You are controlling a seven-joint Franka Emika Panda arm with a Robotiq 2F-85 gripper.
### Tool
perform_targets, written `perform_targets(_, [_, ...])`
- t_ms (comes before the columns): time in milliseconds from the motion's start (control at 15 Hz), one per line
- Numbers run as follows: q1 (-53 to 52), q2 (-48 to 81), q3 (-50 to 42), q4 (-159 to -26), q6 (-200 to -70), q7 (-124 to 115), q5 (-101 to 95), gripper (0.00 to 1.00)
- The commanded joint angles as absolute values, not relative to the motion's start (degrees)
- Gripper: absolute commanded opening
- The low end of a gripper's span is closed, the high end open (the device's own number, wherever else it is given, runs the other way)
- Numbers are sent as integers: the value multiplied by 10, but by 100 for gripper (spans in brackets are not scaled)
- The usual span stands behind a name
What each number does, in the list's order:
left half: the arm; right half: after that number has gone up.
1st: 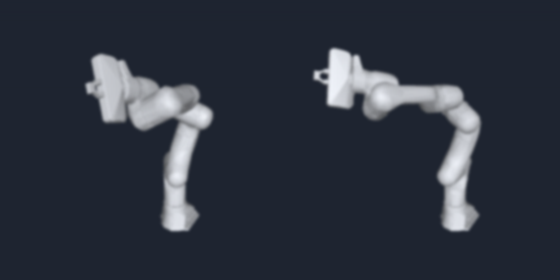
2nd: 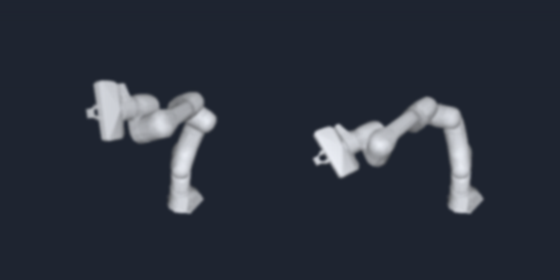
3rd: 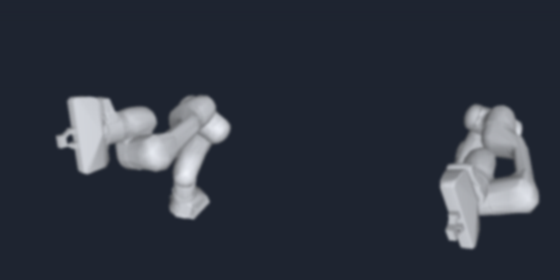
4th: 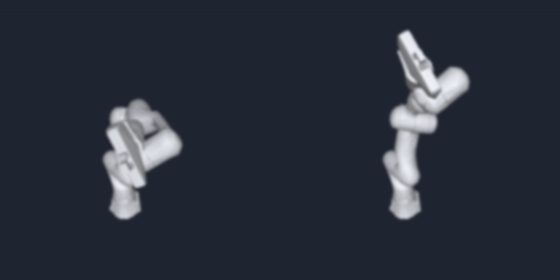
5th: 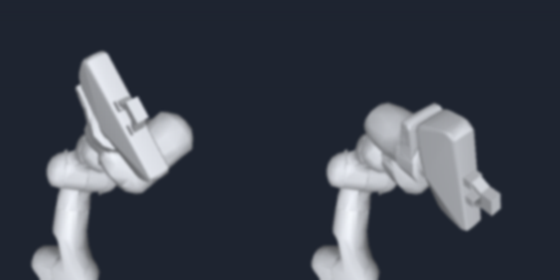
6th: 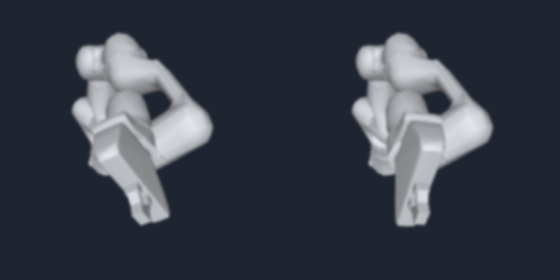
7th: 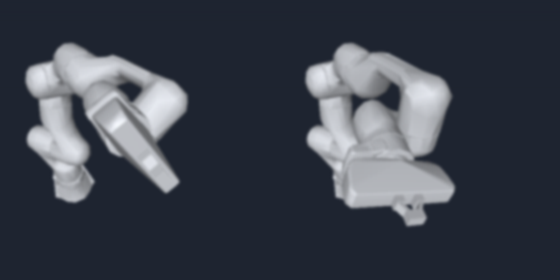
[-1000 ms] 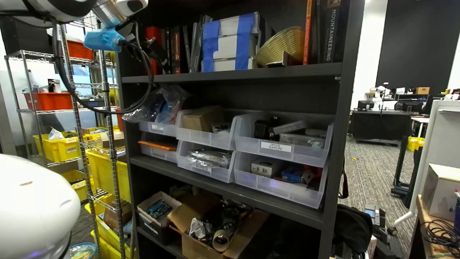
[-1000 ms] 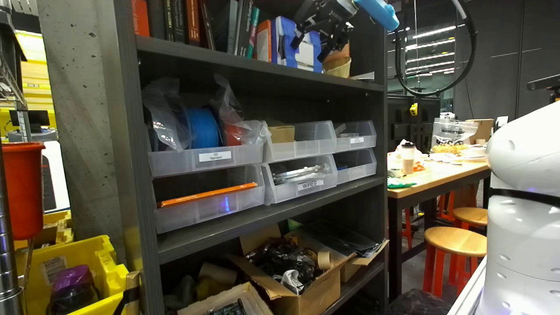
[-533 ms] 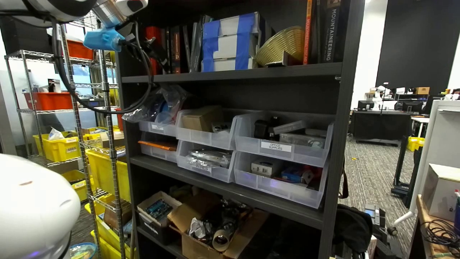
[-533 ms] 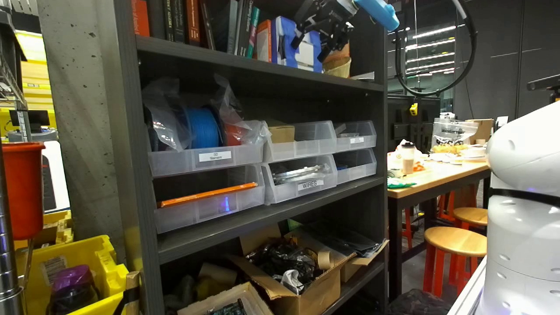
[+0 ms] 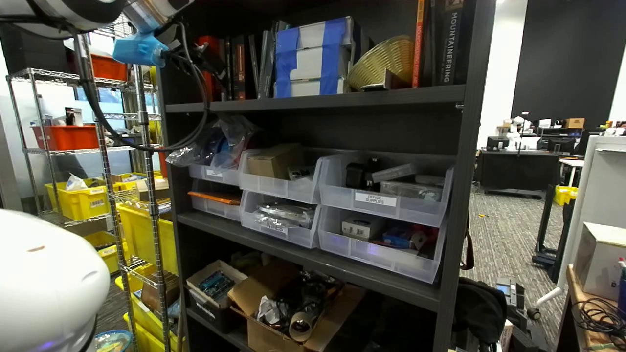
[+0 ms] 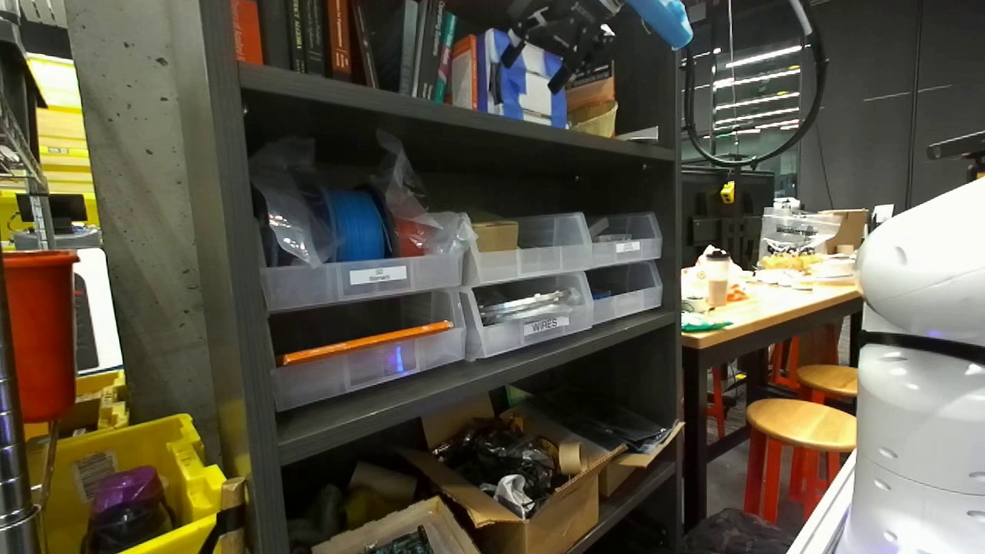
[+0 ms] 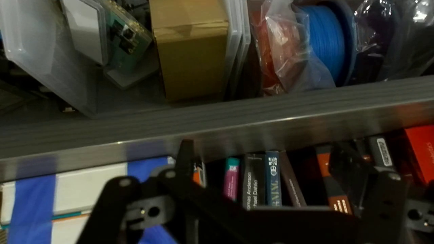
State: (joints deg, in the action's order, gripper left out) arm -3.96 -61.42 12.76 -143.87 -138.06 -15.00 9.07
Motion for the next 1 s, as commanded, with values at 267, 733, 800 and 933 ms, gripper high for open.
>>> perform_targets(267, [-53,-612,157,-1428,-1420,-171,94,100])
perform_targets(733, [-59,-612,159,-1426,-1421,-174,96,100])
perform_targets(800, [-59,-612,160,-1427,-1421,-174,96,100])
perform_targets(933, [-59,-612,160,-1428,-1421,-174,96,100])
